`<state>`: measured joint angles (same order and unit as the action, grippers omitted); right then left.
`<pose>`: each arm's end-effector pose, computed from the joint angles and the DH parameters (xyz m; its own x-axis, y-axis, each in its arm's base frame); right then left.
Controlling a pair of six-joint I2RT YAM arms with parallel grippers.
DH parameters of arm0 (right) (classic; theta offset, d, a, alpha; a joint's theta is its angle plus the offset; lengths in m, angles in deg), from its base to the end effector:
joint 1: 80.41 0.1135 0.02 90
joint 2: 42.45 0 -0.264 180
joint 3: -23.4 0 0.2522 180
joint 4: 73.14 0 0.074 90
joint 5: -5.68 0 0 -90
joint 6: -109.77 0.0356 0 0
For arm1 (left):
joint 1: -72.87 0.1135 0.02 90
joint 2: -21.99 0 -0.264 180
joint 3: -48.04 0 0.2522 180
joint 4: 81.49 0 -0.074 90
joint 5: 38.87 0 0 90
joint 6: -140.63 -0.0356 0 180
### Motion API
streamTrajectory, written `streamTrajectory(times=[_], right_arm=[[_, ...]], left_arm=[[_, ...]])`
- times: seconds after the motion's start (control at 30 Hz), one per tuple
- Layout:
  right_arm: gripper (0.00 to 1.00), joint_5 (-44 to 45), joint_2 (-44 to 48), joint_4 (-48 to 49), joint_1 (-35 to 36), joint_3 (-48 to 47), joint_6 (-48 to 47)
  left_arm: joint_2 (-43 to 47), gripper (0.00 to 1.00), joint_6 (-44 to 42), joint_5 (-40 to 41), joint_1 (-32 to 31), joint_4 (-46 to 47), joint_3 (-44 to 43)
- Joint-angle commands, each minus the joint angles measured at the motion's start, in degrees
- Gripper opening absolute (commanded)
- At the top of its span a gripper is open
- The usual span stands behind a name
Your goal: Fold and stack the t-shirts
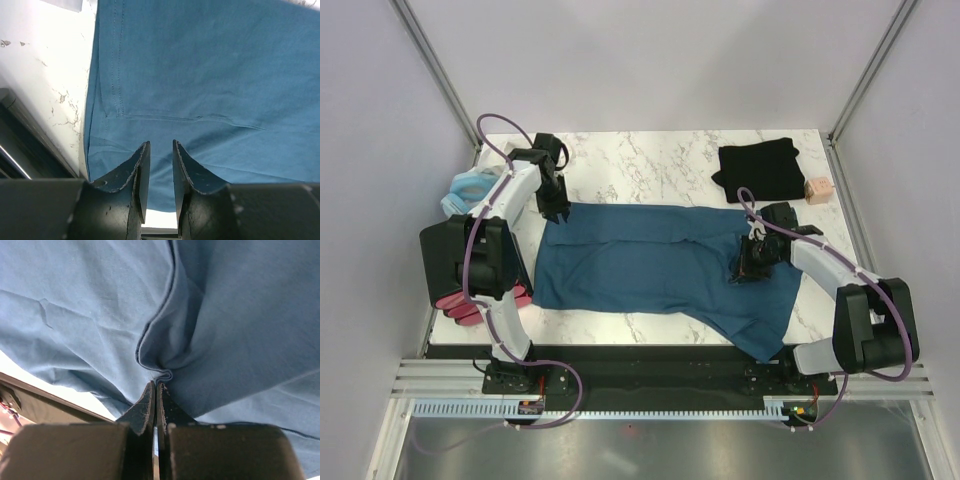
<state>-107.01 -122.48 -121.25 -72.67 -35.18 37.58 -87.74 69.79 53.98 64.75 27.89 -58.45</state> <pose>0.2422 0.0468 0.1812 -0.9628 0.1539 -0.2219 0.0386 0.8917 0.4510 0.3877 -0.0535 0.2425 -0.9401 -0.1970 -0.2783 -0.1918 0.9804 -0.0461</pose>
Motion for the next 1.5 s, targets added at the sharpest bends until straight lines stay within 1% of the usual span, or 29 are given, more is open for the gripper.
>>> streamTrajectory(times=[0.0, 0.1, 0.2, 0.23, 0.27, 0.3, 0.33, 0.37, 0.4, 0.43, 0.5, 0.57, 0.67, 0.7, 0.77, 0.83, 0.87, 0.93, 1.0, 1.07, 1.1, 1.2, 1.3, 1.47], right_arm=[[0.00, 2.5, -1.7, -3.4, 1.6, -3.3, 0.2], [0.00, 4.9, -2.8, -5.8, 2.4, -4.1, 0.0], [0.00, 9.1, -3.6, -8.3, 3.5, -4.8, -0.5], [0.04, 12.2, -3.9, -9.6, 3.6, -4.9, 0.0], [0.04, 13.9, -4.0, -10.2, 3.6, -5.1, 0.5], [0.07, 14.9, -3.9, -10.6, 3.6, -5.4, 0.7], [0.12, 15.7, -3.6, -11.1, 3.6, -5.5, 0.9], [0.25, 18.0, -3.5, -11.3, 3.5, -5.5, 2.0], [0.27, 18.6, -3.2, -11.4, 3.6, -5.7, 2.2], [0.23, 19.2, -2.9, -11.9, 3.6, -5.8, 2.4], [0.23, 20.2, -3.6, -13.1, 3.6, -6.3, 2.8], [0.30, 21.2, -3.7, -13.5, 3.6, -6.5, 2.7], [0.29, 22.6, -2.7, -13.9, 3.6, -8.1, 2.8], [0.30, 24.4, -0.4, -13.6, 3.6, -8.8, 2.9], [0.38, 26.6, 1.9, -12.6, 3.6, -11.1, 3.0], [0.53, 26.8, 2.9, -9.4, 2.9, -12.3, 2.5], [0.53, 25.9, 2.1, -8.3, 2.5, -13.5, 2.1], [0.52, 22.9, -2.8, -5.6, 2.2, -14.8, 1.1], [0.48, 19.6, -8.8, -3.6, 2.2, -16.9, 0.3], [0.47, 17.8, -11.5, -1.7, 2.2, -17.5, 0.2], [0.47, 17.3, -13.1, 1.0, 2.2, -17.4, 0.0], [0.47, 15.1, -16.5, 5.2, 2.2, -18.0, -0.2], [0.49, 14.6, -19.6, 7.0, 2.2, -19.7, -0.6], [0.51, 14.1, -20.3, 8.8, 2.1, -21.4, -0.7]], left_arm=[[0.1, 0.31, -0.5, -0.5, -0.2, 0.8, -2.5], [-0.1, 0.31, -0.5, -0.3, -0.3, 0.9, -2.5], [-0.3, 0.31, -0.7, 0.0, -0.3, 0.9, -2.3], [-0.5, 0.31, -0.8, 0.0, -0.4, 0.8, -2.3], [-0.3, 0.31, -0.8, 0.0, -0.4, 0.9, -2.2], [-0.3, 0.31, -0.8, 0.0, -0.4, 0.9, -2.3], [-0.3, 0.31, -0.8, 0.0, -0.4, 0.9, -2.2], [-0.3, 0.31, -0.8, 0.3, -0.4, 0.8, -2.4], [-0.3, 0.31, -0.8, 0.2, -0.4, 0.9, -2.4], [-0.4, 0.31, -0.8, 0.2, -0.4, 0.8, -2.5], [-0.5, 0.31, -0.8, 0.3, -0.4, 0.8, -2.6], [-0.6, 0.31, -0.8, 0.2, -0.4, 0.8, -2.7], [-0.7, 0.31, -0.8, 0.2, -0.4, 0.8, -2.8], [-0.6, 0.31, -0.9, 0.2, -0.4, 0.7, -2.9], [-0.7, 0.31, -0.9, 0.2, -0.4, 0.7, -2.8], [-0.6, 0.31, -1.0, 0.2, -0.4, 0.6, -2.6], [-0.7, 0.31, -1.0, 0.2, -0.4, 0.7, -2.6], [-0.8, 0.31, -1.0, -0.2, -0.4, 0.6, -2.5], [-0.9, 0.31, -1.0, -0.4, -0.4, 0.6, -2.6], [-0.9, 0.31, -1.0, -0.4, -0.4, 0.4, -2.5], [-0.7, 0.31, -1.1, -0.3, -0.4, 0.5, -2.5], [-0.6, 0.31, -1.1, -0.3, -0.4, 0.4, -2.3], [-0.3, 0.31, -1.2, -0.2, -0.4, 0.3, -2.0], [0.0, 0.31, -1.4, 0.1, -0.4, 0.3, -1.6]])
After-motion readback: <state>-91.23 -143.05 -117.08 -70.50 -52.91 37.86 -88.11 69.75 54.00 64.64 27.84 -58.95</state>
